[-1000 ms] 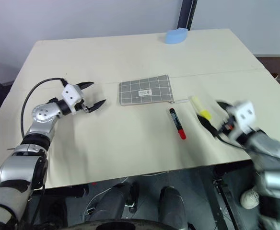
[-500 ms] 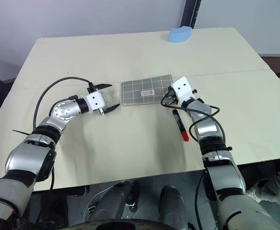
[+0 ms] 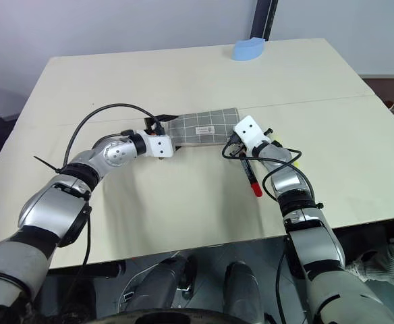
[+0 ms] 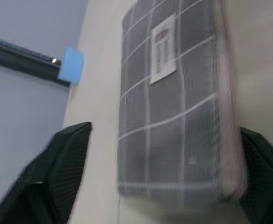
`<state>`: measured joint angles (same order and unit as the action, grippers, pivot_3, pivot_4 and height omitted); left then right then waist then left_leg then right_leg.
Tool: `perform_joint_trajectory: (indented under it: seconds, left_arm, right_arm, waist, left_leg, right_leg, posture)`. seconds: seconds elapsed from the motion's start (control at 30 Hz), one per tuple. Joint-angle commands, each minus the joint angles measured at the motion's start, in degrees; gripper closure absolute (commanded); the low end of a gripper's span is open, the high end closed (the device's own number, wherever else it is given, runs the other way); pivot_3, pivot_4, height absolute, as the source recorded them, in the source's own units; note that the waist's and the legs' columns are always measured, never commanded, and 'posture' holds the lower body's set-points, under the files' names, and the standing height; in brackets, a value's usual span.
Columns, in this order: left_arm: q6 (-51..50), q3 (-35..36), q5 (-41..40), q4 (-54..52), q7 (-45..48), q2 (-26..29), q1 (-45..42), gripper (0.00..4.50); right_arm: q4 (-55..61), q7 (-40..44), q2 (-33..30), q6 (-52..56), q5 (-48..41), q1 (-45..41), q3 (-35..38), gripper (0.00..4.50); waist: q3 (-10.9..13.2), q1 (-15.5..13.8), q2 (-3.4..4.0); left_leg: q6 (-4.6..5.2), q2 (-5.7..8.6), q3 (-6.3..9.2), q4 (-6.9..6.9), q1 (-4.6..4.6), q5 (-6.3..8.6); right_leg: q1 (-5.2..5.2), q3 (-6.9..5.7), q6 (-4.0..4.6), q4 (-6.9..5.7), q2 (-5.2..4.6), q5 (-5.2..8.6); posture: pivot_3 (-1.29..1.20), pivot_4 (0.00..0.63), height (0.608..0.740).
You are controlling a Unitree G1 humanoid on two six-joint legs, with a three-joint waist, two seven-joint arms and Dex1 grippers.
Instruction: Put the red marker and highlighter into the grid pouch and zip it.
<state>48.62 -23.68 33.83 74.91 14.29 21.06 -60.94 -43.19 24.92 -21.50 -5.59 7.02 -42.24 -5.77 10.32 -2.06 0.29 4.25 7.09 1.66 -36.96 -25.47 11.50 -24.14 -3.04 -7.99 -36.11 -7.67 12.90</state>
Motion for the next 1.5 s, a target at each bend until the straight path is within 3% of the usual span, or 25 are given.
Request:
perform_joint_trajectory:
  seconds: [0.03, 0.2, 0.23, 0.37, 0.47, 0.7, 0.8, 0.93, 1.5]
  left_arm:
    - [-0.7, 0.9, -2.1, 1.1, 4.9, -0.9, 0.4, 1.74]
    - [-3.4, 5.3, -7.8, 1.2, 10.7, -1.8, 1.1, 4.22]
    - [-3.6, 5.7, -8.2, 1.1, 11.3, -1.8, 1.2, 4.41]
    - [-4.2, 9.5, -13.1, 0.5, 16.6, -2.3, 2.0, 4.41]
    - [-4.3, 11.9, -15.9, -0.5, 18.6, -1.9, 2.4, 4.5]
    - [-4.1, 18.1, -23.8, -4.8, 22.4, -0.7, 4.6, 4.5]
    - [-4.7, 20.2, -27.1, -7.9, 23.9, -0.8, 6.5, 4.5]
    - [-4.5, 20.5, -28.2, -11.4, 24.2, -0.3, 8.6, 4.5]
    - [-3.6, 19.9, -28.5, -16.6, 24.9, 0.3, 9.6, 4.5]
  right_arm:
    - [2.5, 0.2, -1.0, 0.8, -0.4, 0.7, 0.9, 4.5]
    - [4.4, 0.5, -1.3, 1.4, -0.5, 1.4, 1.0, 4.5]
    - [4.7, 0.5, -1.3, 1.6, -0.5, 1.5, 1.0, 4.5]
    - [6.4, 0.4, -1.6, 1.8, -1.1, 1.5, 1.6, 4.5]
    - [12.7, 3.5, -1.7, 3.1, -6.1, 2.4, 4.3, 3.67]
    - [35.5, 5.0, -3.7, 16.5, -13.3, 10.7, 9.2, 0.03]
    - [45.1, 6.4, -4.8, 22.3, -14.6, 16.8, 8.4, 0.03]
    - [49.0, 5.0, -5.2, 25.4, -13.7, 19.9, 8.2, 0.03]
    - [39.0, -2.6, 8.0, 26.8, -19.3, 11.1, 10.2, 0.03]
  waist:
    - [0.0, 0.0, 0.0]
    - [0.0, 0.1, 0.0]
    - [0.0, 0.1, 0.0]
    - [0.0, 0.2, 0.0]
    - [0.0, 0.5, 0.0]
    - [0.0, 1.3, 0.0]
    - [0.0, 1.4, 0.0]
    - [0.0, 1.4, 0.0]
    - [0.0, 1.5, 0.0]
  left_leg:
    - [-0.01, 0.0, 0.0, 0.0, 0.0, 0.0]
    - [-0.01, -0.01, 0.0, 0.0, -0.01, 0.0]
    - [-0.01, -0.01, 0.0, 0.0, -0.01, 0.0]
    - [-0.01, -0.01, 0.0, 0.0, -0.03, 0.0]
    - [-0.01, -0.01, 0.0, 0.0, -0.08, 0.0]
    - [-0.01, -0.01, 0.02, 0.0, -0.26, 0.0]
    - [0.0, -0.02, 0.03, 0.0, -0.26, 0.0]
    - [-0.01, -0.01, 0.02, -0.04, -0.25, 0.0]
    - [-0.03, 0.02, 0.03, -0.04, -0.22, -0.02]
  right_leg:
    - [-0.01, 0.0, 0.0, 0.0, 0.0, 0.0]
    - [-0.05, 0.06, 0.0, 0.0, 0.0, 0.0]
    - [-0.06, 0.06, 0.0, 0.0, 0.0, 0.0]
    - [-0.08, 0.07, 0.0, 0.0, 0.0, 0.0]
    - [-0.14, 0.08, 0.0, 0.0, 0.0, 0.0]
    - [-0.3, 0.09, 0.0, -0.01, 0.0, -0.01]
    - [-0.29, 0.09, 0.0, 0.0, 0.0, -0.01]
    - [-0.29, 0.12, 0.0, 0.0, 0.0, -0.01]
    - [-0.33, 0.22, 0.01, -0.02, 0.05, -0.03]
  posture:
    - [0.0, 0.15, 0.74]
    - [0.0, 0.15, 0.74]
    - [0.0, 0.15, 0.74]
    - [0.0, 0.15, 0.74]
    - [0.0, 0.15, 0.74]
    - [0.0, 0.15, 0.74]
    - [0.0, 0.15, 0.74]
    - [0.0, 0.15, 0.74]
    - [0.0, 0.15, 0.74]
